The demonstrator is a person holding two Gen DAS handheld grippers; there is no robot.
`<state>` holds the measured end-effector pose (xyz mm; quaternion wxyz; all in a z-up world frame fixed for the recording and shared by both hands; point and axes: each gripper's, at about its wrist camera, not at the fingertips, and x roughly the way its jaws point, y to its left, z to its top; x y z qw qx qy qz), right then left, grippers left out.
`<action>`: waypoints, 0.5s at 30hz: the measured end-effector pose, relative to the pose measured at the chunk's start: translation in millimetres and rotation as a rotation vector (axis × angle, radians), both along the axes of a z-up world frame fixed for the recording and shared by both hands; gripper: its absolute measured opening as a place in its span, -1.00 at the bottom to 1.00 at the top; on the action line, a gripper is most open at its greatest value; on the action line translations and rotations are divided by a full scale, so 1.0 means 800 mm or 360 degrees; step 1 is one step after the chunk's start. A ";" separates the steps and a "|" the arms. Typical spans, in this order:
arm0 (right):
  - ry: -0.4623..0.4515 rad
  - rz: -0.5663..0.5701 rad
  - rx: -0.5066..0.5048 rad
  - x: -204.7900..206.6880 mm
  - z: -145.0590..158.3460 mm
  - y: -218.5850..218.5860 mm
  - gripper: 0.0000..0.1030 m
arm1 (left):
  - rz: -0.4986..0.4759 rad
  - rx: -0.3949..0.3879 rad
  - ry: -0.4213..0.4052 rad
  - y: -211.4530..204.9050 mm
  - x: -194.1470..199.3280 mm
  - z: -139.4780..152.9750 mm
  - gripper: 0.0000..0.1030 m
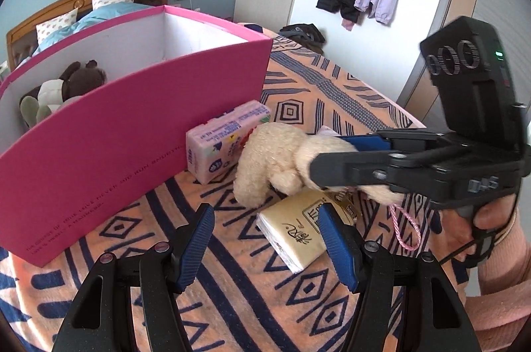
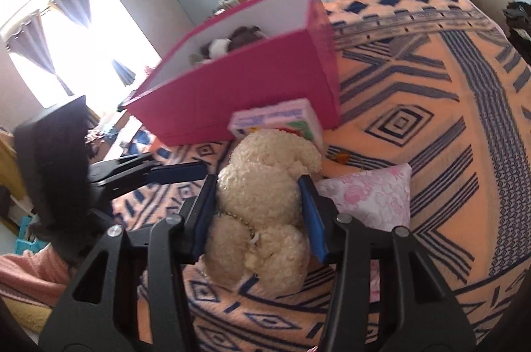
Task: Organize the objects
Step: 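Move the right gripper to the cream fluffy plush and close on it, then lift the cream fluffy plush with the right gripper and carry it over the box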
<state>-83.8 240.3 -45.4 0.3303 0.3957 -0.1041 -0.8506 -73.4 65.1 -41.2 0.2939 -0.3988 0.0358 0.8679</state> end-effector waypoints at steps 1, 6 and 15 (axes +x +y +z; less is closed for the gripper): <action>0.0012 0.0016 -0.0009 0.003 0.004 -0.002 -0.02 | 0.0000 0.0003 0.0007 0.000 0.000 0.001 0.29; 0.0049 0.0072 -0.0033 0.012 0.017 -0.010 -0.02 | -0.0017 0.0031 0.0039 -0.005 -0.001 0.008 -0.05; 0.0084 0.0110 -0.0055 0.016 0.031 -0.017 -0.02 | -0.0005 0.0049 0.0120 -0.017 0.002 0.030 -0.26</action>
